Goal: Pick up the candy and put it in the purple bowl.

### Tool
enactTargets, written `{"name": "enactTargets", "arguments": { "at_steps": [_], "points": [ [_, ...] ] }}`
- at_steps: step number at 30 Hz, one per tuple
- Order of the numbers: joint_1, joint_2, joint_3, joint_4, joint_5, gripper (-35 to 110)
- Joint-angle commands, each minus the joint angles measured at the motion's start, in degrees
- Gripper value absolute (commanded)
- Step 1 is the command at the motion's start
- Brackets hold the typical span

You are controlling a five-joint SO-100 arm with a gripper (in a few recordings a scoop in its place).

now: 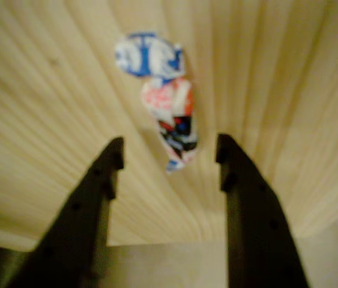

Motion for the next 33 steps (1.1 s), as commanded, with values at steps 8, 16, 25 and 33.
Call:
{"name": "enactTargets", "arguments": {
  "at_steps": [8,16,25,33],
  "points": [
    [1.05,1.23,-2.64,-1.14,-0.26,21],
    [1.32,0.88,-0.97,-1.49,0.00,21],
    [0.88,0.18,0.18,-1.41,1.23,21],
    [0.26,-0.53,0.00,-2.29,1.76,20]
  ]
}}
